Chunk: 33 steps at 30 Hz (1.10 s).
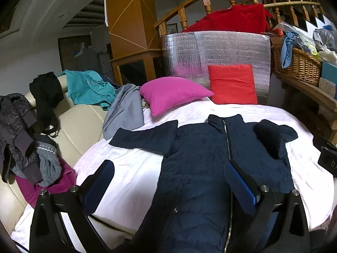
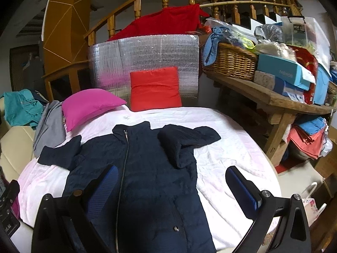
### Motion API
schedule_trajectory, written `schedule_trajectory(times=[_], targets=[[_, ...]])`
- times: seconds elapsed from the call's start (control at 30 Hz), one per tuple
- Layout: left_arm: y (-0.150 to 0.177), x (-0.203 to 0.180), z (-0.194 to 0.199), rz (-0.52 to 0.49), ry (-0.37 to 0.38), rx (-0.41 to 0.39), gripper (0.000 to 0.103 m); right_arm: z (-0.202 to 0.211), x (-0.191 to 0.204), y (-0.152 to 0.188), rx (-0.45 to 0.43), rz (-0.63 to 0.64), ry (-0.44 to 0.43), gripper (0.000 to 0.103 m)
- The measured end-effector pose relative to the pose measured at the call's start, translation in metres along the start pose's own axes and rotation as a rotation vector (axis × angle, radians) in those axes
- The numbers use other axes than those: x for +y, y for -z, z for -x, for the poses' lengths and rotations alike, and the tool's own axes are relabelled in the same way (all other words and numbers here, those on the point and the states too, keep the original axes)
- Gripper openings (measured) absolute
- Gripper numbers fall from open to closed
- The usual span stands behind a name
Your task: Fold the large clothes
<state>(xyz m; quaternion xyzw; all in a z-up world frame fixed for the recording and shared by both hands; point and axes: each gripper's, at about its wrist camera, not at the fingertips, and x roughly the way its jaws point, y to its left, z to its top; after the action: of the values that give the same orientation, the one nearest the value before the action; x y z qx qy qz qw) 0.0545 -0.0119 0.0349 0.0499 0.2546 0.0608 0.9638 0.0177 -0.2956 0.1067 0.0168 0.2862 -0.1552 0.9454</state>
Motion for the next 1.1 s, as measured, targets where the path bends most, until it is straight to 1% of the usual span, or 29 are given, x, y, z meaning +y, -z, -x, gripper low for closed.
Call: schedule_trajectory(times=[0.17, 0.33, 0.57, 0.77, 0.9, 0.93, 1.0, 1.07, 1.1], targets=[[-0.009, -0.006, -0.024, 0.015, -0.001, 0.011, 0.103, -0.033, 0.003, -0.007, 0.025, -0.011, 0.004, 0.103], [-0.014, -0.01, -0.044, 0.024, -0.008, 0.026, 0.103, -0.061, 0.005, -0.006, 0.067, -0.018, 0.0, 0.103], [-0.017, -0.016, -0.066, 0.027, -0.009, 0.05, 0.103, -0.086, 0.009, -0.001, 0.111, -0.027, -0.005, 0.103], [-0.02, -0.022, -0.084, 0.036, -0.011, 0.059, 0.103, -0.104, 0.008, -0.005, 0.112, -0.032, 0.006, 0.103], [-0.023, -0.029, -0.106, 0.054, -0.02, 0.069, 0.103, -0.124, 0.001, -0.009, 0.117, -0.056, 0.002, 0.103], [-0.025, -0.032, -0.115, 0.063, -0.02, 0.073, 0.103, -0.131, -0.003, -0.01, 0.117, -0.068, -0.008, 0.103], [-0.028, -0.042, -0.143, 0.078, -0.024, 0.104, 0.103, -0.151, -0.018, -0.012, 0.117, -0.127, -0.065, 0.103], [-0.028, -0.053, -0.176, 0.091, 0.006, 0.172, 0.103, -0.182, -0.043, -0.012, 0.158, -0.234, -0.178, 0.103], [-0.027, -0.058, -0.196, 0.099, 0.031, 0.219, 0.103, -0.197, -0.055, -0.011, 0.173, -0.282, -0.224, 0.103]])
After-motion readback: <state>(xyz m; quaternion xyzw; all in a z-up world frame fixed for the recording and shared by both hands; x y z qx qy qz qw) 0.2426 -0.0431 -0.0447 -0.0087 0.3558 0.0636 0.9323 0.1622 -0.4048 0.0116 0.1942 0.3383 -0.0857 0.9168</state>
